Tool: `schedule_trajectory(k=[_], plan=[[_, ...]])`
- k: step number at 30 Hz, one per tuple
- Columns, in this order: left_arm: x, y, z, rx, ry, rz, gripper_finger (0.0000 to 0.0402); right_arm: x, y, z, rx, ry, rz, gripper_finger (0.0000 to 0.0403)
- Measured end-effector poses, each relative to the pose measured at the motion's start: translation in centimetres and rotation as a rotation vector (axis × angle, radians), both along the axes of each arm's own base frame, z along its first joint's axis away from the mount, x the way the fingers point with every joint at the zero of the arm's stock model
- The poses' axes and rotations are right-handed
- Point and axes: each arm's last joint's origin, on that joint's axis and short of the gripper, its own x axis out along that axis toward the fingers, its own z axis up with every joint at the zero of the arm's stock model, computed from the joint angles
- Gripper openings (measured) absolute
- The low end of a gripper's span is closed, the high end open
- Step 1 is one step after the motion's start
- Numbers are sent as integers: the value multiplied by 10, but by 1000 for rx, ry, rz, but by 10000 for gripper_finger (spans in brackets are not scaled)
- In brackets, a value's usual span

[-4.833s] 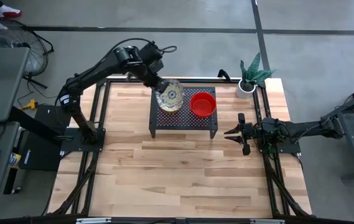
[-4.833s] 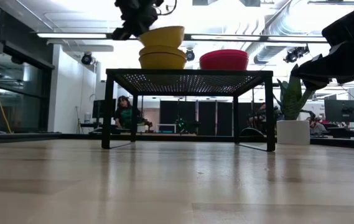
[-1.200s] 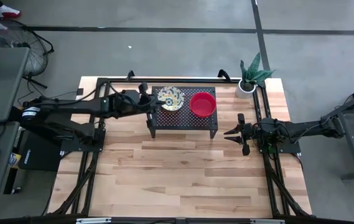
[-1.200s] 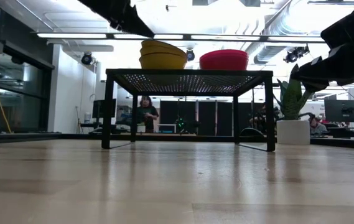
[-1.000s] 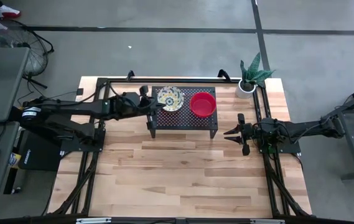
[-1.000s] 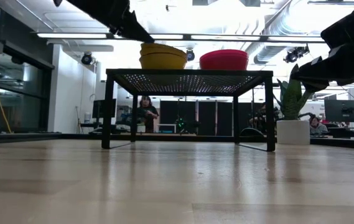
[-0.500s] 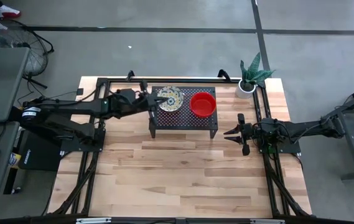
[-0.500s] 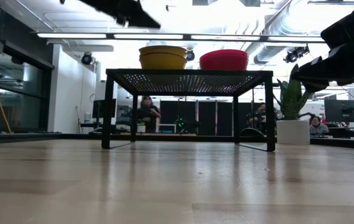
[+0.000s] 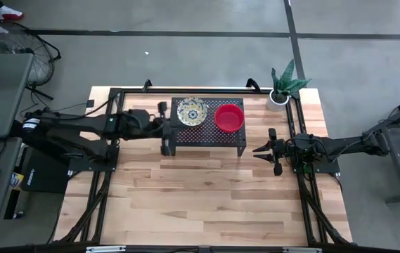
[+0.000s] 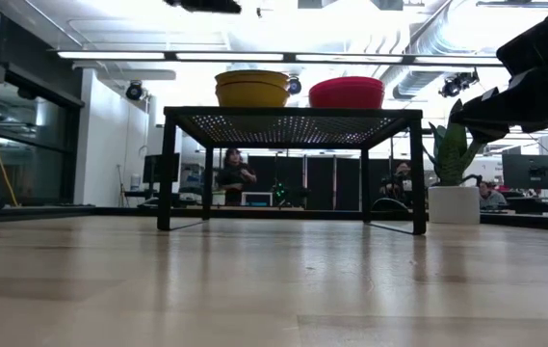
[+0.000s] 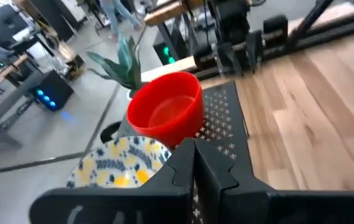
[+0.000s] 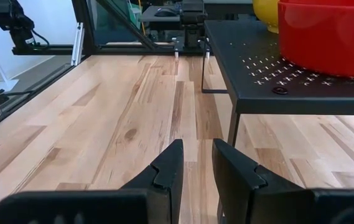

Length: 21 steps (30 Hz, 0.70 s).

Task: Pick & Place Mini bowls
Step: Return to Home Position

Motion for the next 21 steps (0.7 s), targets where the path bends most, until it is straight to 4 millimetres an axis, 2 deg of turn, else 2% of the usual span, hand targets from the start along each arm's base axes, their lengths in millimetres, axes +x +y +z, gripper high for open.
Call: schedule_trajectory(k=[6,13,18,21], plan=[[-35,1,-15,-52,-39,8,0,0,0,0,0,0,0,73],[-82,1,-38,21,-77,-47,0,0,0,0,0,0,0,73],[-117,0,-73,17,-100,-104,0,0,0,0,0,-1,0,73],[-136,0,-86,53,-164,-146,0,0,0,0,0,0,0,73]])
